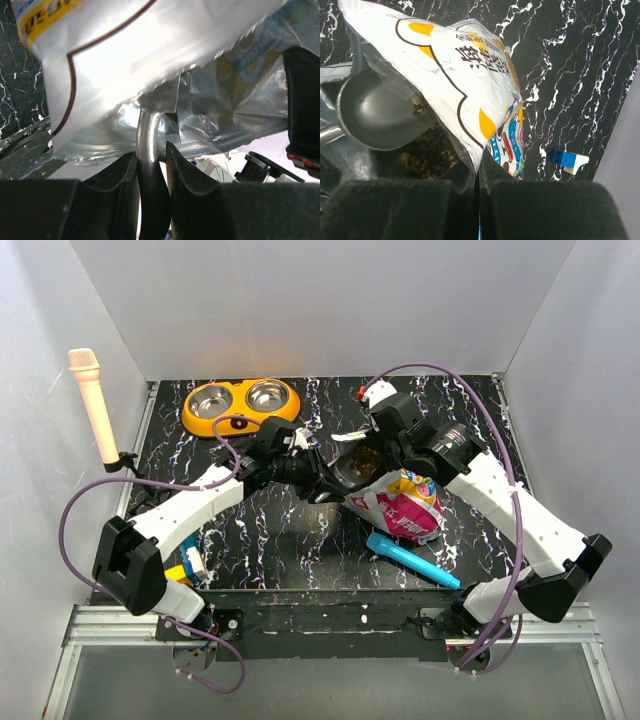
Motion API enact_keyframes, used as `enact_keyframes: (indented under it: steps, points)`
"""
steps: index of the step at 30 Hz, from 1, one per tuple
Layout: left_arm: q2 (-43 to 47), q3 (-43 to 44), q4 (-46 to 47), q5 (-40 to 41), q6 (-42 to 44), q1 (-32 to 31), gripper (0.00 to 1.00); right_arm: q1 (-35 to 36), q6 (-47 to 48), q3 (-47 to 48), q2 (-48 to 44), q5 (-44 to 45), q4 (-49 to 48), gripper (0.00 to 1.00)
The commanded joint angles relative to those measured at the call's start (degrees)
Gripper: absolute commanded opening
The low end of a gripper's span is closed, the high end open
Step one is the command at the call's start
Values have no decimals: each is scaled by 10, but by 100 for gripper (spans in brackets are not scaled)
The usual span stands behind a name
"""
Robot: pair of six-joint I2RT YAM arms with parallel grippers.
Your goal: Serve the pet food
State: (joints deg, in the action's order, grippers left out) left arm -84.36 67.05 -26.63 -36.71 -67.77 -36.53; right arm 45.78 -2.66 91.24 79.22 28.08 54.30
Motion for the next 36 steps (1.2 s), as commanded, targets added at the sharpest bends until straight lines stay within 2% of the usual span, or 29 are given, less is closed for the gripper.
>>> enact_keyframes:
  steps: [1, 5, 10, 14, 18, 20, 23, 25, 28, 30, 31, 32, 33, 34, 36]
  points:
    - [57, -17, 13, -18, 28, 16, 0, -27, 49, 27, -60, 76, -68, 1]
    - [30, -4, 23, -32, 26, 16, 0, -35, 49, 21, -62, 71, -70, 1]
    - [73, -13, 40, -50, 55, 17, 0, -37, 43, 14, -71, 65, -66, 1]
    - [38, -50, 179, -53, 35, 14, 0, -37, 44, 23, -65, 61, -65, 1]
    - [-30, -37, 263, -50, 52, 2, 0, -37, 34, 30, -64, 49, -55, 1]
    - [-16, -63, 314, -49, 38, 1, 0, -37, 32, 32, -65, 45, -52, 1]
    - [58, -104, 316, -20, 37, -1, 0, -37, 31, 41, -65, 44, -43, 1]
    - [65, -145, 402, -22, -6, 0, 0, -38, 34, 39, -70, 39, -45, 1]
    - [-32, -134, 523, -56, -59, 0, 0, -37, 34, 37, -69, 41, -46, 1]
    - [-53, -140, 607, -65, -114, -5, 0, -38, 34, 40, -65, 38, -43, 1]
    - [-33, -152, 628, -70, -124, -5, 0, -37, 32, 45, -63, 37, -39, 1]
    - [-7, -156, 608, -74, -107, -5, 0, -37, 31, 50, -59, 36, -33, 1]
    - [22, -156, 539, -66, -71, -5, 0, -37, 31, 53, -59, 36, -29, 1]
    - [31, -155, 520, -51, -53, -5, 0, -37, 31, 52, -60, 37, -29, 1]
    - [-22, -151, 610, -70, -100, -1, 0, -38, 32, 46, -65, 44, -32, 1]
